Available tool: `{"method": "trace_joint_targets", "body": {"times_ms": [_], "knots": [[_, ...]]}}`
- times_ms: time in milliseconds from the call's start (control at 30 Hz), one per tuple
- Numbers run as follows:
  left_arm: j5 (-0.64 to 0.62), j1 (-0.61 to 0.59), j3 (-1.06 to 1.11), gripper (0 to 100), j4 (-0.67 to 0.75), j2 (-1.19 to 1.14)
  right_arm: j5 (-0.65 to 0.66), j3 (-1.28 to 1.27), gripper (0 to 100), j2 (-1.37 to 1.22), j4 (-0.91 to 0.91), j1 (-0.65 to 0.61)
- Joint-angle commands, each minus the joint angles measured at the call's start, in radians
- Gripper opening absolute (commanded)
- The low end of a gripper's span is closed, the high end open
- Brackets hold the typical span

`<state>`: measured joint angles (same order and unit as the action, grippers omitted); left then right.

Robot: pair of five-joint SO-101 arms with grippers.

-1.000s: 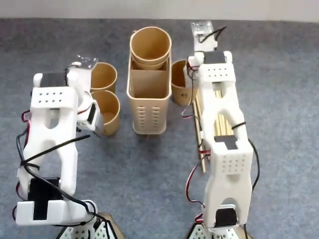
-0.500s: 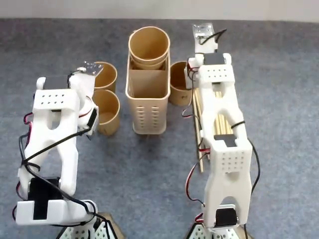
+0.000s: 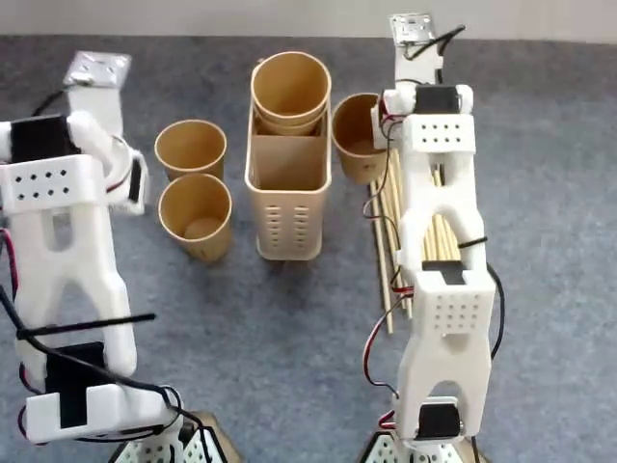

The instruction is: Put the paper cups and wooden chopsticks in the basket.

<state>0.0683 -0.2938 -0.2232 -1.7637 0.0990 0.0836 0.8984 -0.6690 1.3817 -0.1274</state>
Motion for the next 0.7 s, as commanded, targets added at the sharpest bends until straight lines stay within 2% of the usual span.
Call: {"method": "trace_joint_targets", "body": {"times_ms": [0, 100, 233, 500, 667], "knots": [[-0.092, 0.059, -0.051, 18, -0.011, 0.004, 0.002, -0.005, 1.3, 0.007, 0.002, -0.007], [-0.153, 0.099, -0.007, 19, 0.002, 0.002, 0.002, -0.042, 1.3, 0.007, 0.001, -0.007], [-0.229, 0.125, 0.107, 23, 0.124, 0.002, 0.002, -0.048, 1.3, 0.008, 0.004, -0.002], [-0.232, 0.142, 0.461, 23, 0.416, 0.001, 0.002, -0.042, 1.3, 0.016, 0.012, -0.001], [-0.23, 0.145, 0.564, 20, 0.502, 0.001, 0.031, -0.038, 1.3, 0.019, 0.038, -0.001]]}}
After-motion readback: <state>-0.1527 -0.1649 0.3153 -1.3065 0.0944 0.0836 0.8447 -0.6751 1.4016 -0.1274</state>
